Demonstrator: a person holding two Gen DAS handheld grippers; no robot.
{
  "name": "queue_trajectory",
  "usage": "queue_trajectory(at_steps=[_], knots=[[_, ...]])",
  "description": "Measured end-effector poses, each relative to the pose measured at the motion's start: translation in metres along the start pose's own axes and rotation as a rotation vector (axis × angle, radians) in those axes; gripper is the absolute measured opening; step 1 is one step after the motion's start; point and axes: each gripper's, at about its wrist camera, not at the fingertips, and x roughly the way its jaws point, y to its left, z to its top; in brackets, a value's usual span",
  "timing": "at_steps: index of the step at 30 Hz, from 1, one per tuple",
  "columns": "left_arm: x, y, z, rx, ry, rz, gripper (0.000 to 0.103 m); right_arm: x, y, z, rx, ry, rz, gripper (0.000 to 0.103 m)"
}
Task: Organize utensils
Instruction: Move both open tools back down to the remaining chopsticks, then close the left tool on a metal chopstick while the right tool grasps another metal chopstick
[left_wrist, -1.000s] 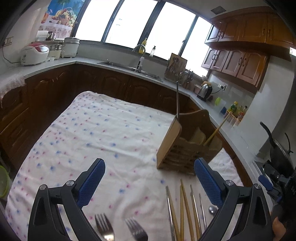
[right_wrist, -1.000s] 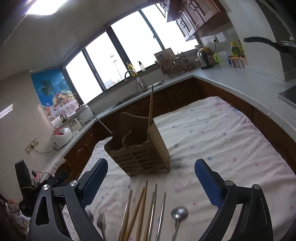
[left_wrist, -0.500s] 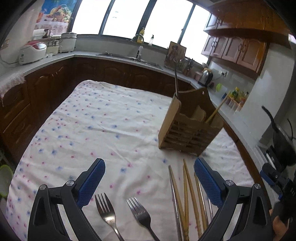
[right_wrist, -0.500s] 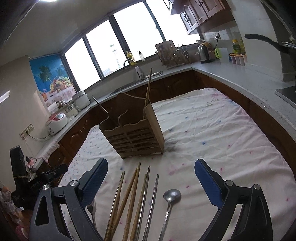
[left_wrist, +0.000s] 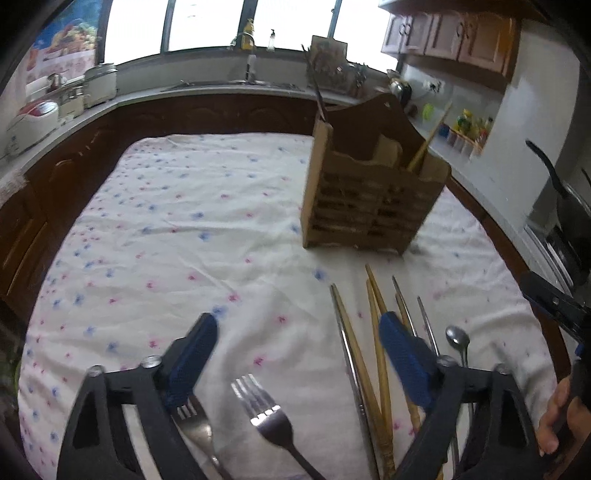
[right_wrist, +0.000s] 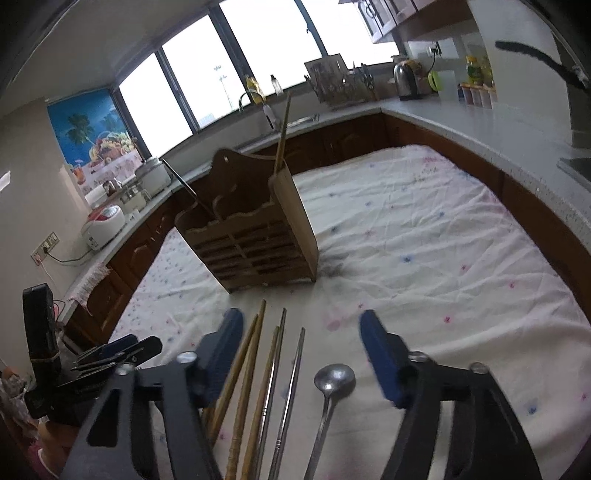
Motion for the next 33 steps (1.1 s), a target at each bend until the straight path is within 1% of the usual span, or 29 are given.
queue_trajectory(at_steps=[1, 2, 7, 12, 13, 14, 15, 19, 21, 23, 25, 27, 29, 31, 33], knots=[[0.005, -0.002, 0.0, 0.007, 0.017, -0.006, 0.076, 0.004, 0.0, -0.001, -0.001, 0.012, 0.002, 0.055], [0.011, -0.004, 0.0, 0.014, 0.031, -0.008, 0.073, 0.006, 0.0, -0.002, -0.002, 0.021, 0.003, 0.055], [0.041, -0.015, -0.002, 0.066, 0.096, 0.017, 0.067, 0.019, -0.001, -0.006, 0.009, 0.052, 0.004, 0.055], [0.072, -0.027, -0.007, 0.122, 0.168, 0.066, 0.058, 0.026, -0.004, -0.005, 0.02, 0.063, 0.006, 0.054], [0.077, -0.028, -0.007, 0.129, 0.18, 0.073, 0.058, 0.027, -0.004, -0.005, 0.019, 0.064, 0.005, 0.054], [0.079, -0.03, -0.007, 0.129, 0.165, 0.076, 0.058, 0.028, -0.004, -0.005, 0.019, 0.065, 0.005, 0.054], [0.082, -0.031, -0.005, 0.136, 0.167, 0.088, 0.058, 0.03, -0.004, -0.004, 0.02, 0.067, 0.005, 0.054], [0.09, -0.03, -0.002, 0.13, 0.173, 0.068, 0.059, 0.037, -0.004, -0.005, 0.015, 0.079, 0.003, 0.055], [0.094, -0.031, -0.003, 0.131, 0.193, 0.061, 0.057, 0.041, -0.004, -0.007, 0.015, 0.089, 0.003, 0.054], [0.098, -0.038, -0.005, 0.172, 0.186, 0.089, 0.058, 0.046, -0.004, -0.008, 0.004, 0.105, -0.005, 0.047], [0.099, -0.036, -0.004, 0.166, 0.186, 0.079, 0.058, 0.05, -0.003, -0.009, -0.004, 0.124, -0.008, 0.034], [0.098, -0.032, -0.004, 0.169, 0.187, 0.072, 0.053, 0.055, 0.0, -0.011, -0.021, 0.147, -0.005, 0.027], [0.097, -0.029, -0.003, 0.169, 0.195, 0.061, 0.05, 0.062, 0.006, -0.013, -0.054, 0.176, -0.015, 0.027], [0.096, -0.024, 0.001, 0.15, 0.203, 0.037, 0.05, 0.071, 0.01, -0.015, -0.08, 0.207, -0.028, 0.026], [0.1, -0.02, 0.007, 0.134, 0.204, 0.029, 0.05, 0.081, 0.014, -0.018, -0.104, 0.237, -0.043, 0.026]])
